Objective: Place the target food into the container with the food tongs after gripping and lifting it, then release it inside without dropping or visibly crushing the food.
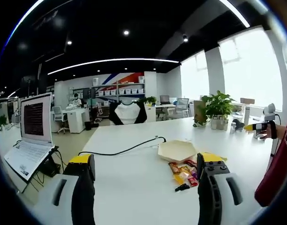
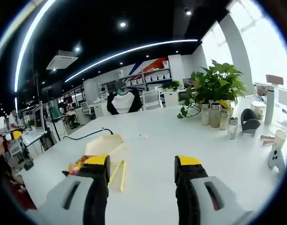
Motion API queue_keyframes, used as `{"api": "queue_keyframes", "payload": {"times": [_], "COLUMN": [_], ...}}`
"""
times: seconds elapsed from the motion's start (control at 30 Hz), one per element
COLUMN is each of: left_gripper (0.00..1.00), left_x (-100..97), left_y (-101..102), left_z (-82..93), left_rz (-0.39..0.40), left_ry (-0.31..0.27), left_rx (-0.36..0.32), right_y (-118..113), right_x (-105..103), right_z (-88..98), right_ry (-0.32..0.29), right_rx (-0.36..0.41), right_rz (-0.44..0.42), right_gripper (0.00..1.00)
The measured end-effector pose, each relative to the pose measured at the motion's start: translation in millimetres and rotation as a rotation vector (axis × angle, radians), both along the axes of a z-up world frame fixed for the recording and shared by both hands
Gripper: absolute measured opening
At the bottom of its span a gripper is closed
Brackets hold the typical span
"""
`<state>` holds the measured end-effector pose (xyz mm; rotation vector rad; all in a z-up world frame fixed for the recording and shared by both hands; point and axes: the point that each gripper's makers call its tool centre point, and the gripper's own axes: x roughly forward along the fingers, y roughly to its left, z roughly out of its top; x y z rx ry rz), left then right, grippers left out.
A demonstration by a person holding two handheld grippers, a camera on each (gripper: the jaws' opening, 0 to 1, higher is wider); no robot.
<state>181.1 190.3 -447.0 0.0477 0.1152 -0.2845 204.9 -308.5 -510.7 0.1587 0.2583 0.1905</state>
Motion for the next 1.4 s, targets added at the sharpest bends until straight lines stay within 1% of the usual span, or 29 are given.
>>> {"api": "queue_keyframes", "payload": {"times": [0.07,0.1,0.13,0.2,0.27,0.33,0.43,0.57,0.63,0.77,0.83,0.87,0.9,0.93,1.03,1.1,1.23,1.33,1.4], "left_gripper": [0.93,0.94,0.94,0.94,0.94,0.94,0.94,0.93,0.93,0.94,0.94,0.94,0.94,0.94,0.94,0.93,0.93,0.93,0.93], "left_x": [1.1,2.0,2.9,5.9,8.7,9.2,8.9,6.4,3.2,-3.7,-7.0,-8.4,-9.2,-9.8,-10.5,-9.8,-9.2,-9.6,-9.9], "left_y": [-0.2,-1.6,-2.9,-3.9,-5.9,-9.9,-15.6,-20.8,-22.1,-18.9,-14.1,-10.5,-8.0,-5.8,-1.1,-0.5,-1.7,-2.0,-2.2], "left_z": [3.4,7.8,11.3,14.0,14.2,15.3,14.1,10.1,10.4,11.8,10.6,9.5,9.3,9.4,11.9,13.2,12.2,4.2,2.5], "left_rz": [-0.003,-0.011,-0.017,-0.016,-0.016,-0.023,-0.036,-0.051,-0.058,-0.056,-0.049,-0.040,-0.034,-0.028,-0.017,-0.011,-0.011,-0.009,-0.009], "left_ry": [-0.010,-0.024,-0.038,-0.040,-0.041,-0.046,-0.041,-0.024,-0.022,-0.023,-0.016,-0.012,-0.010,-0.011,-0.019,-0.026,-0.027,-0.003,0.004], "left_rx": [0.023,0.026,0.024,0.018,0.016,-0.003,-0.016,0.007,0.027,0.048,0.037,0.036,0.035,0.034,0.020,0.012,0.015,0.043,0.043], "right_y": [-0.3,-0.4,-0.5,0.0,0.2,-0.6,-2.8,-4.6,-5.9,-6.3,-3.9,1.4,5.1,7.2,7.8,11.3,15.8,16.0,16.4], "right_x": [-0.2,-0.4,-0.9,-1.9,-2.7,-3.1,-3.9,-4.8,-4.2,-0.3,1.8,3.2,4.0,4.4,8.4,9.2,9.5,10.2,10.8], "right_z": [0.0,0.1,0.6,1.5,1.7,2.0,3.6,2.6,3.5,8.5,11.5,17.4,21.9,24.7,26.9,25.9,17.7,13.9,10.8], "right_ry": [0.001,0.002,0.001,0.001,0.002,0.002,-0.005,-0.006,-0.007,-0.021,-0.029,-0.051,-0.063,-0.067,-0.068,-0.062,-0.035,-0.022,-0.007], "right_rx": [-0.001,-0.004,-0.005,-0.006,-0.018,-0.024,-0.017,-0.011,0.006,0.014,0.031,0.064,0.101,0.122,0.069,0.046,0.018,0.019,0.028], "right_rz": [0.000,0.000,0.000,0.005,0.014,0.017,0.014,0.013,0.014,0.012,0.018,0.036,0.045,0.052,0.049,0.061,0.079,0.077,0.080], "right_gripper": [0.54,0.54,0.54,0.54,0.54,0.54,0.54,0.54,0.54,0.54,0.54,0.54,0.55,0.56,0.57,0.57,0.57,0.56,0.57]}}
